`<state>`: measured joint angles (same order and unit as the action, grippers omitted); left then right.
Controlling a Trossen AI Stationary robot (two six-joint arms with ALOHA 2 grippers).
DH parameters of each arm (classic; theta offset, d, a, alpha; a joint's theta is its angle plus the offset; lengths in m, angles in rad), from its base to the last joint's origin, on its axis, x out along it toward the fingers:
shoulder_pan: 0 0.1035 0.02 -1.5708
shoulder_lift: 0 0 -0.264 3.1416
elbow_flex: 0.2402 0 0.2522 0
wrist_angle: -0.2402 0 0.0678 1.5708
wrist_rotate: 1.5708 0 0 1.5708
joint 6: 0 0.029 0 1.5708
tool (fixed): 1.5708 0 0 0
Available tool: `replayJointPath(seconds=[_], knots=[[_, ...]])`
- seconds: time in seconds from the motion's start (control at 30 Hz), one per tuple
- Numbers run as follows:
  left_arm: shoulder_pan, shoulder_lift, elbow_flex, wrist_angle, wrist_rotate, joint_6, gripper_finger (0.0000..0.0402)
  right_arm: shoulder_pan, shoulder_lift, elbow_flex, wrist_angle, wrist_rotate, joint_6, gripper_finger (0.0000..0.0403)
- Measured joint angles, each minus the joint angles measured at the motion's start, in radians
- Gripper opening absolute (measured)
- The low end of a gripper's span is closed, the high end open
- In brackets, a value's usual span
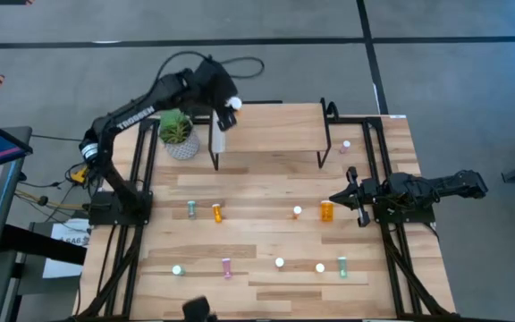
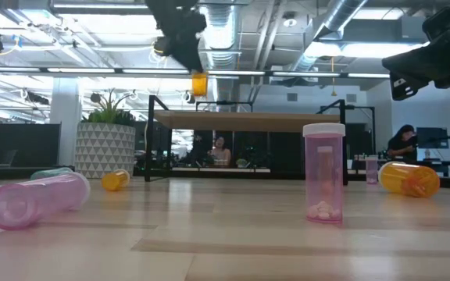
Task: Pick and place medicine bottles onto shelf by color
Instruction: Put the left big orange pill bottle on the shelf
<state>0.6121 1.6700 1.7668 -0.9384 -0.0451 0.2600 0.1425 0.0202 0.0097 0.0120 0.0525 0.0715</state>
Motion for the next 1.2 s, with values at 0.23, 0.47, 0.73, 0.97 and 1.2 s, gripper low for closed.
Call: replayJointPath(seconds=[0.23,0.47,0.73,0.97,1.2], knots=[[0.094,0.024,-0.021,0.020,0.096,-0.009,0.0183,0.000,0.000,0.000,0.000,0.000,0.000,0.0043],[0.129,0.026,-0.108,0.079,0.143,-0.009,0.0183,0.000,0.000,0.000,0.000,0.000,0.000,0.0043],[0.152,0.027,-0.141,0.085,0.191,-0.018,0.0183,0.000,0.000,0.000,0.002,0.000,0.000,0.0043],[0.151,0.035,-0.142,0.091,0.189,-0.038,0.0183,0.000,0.000,0.000,0.002,0.000,0.000,0.0043],[0.151,0.035,-0.142,0.098,0.175,-0.052,0.0213,0.000,0.000,0.000,0.002,0.000,0.000,0.0043]])
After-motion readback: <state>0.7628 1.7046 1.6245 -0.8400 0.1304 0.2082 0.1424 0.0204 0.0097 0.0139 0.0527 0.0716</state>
